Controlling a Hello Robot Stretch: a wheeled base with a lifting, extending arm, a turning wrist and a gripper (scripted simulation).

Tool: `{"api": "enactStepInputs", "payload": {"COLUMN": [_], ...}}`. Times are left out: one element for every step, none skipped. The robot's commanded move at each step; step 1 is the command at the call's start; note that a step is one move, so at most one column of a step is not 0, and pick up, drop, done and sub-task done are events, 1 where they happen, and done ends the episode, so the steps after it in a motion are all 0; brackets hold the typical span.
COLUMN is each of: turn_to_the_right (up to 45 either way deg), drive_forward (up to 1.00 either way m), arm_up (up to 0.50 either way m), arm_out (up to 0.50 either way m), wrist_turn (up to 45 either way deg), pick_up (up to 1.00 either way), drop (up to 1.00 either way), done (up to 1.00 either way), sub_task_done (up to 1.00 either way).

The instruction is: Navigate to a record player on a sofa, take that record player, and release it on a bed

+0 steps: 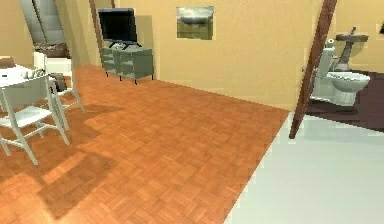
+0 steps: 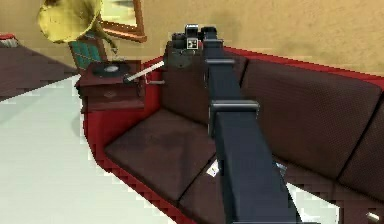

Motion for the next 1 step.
{"api": "enactStepInputs", "payload": {"turn_to_the_right": [0.0], "drive_forward": [0.0], "arm_up": [0.0], "arm_out": [0.0], "wrist_turn": [-45.0], "pick_up": [0.0], "drop": [0.0], "done": [0.0], "sub_task_done": [0.0]}}
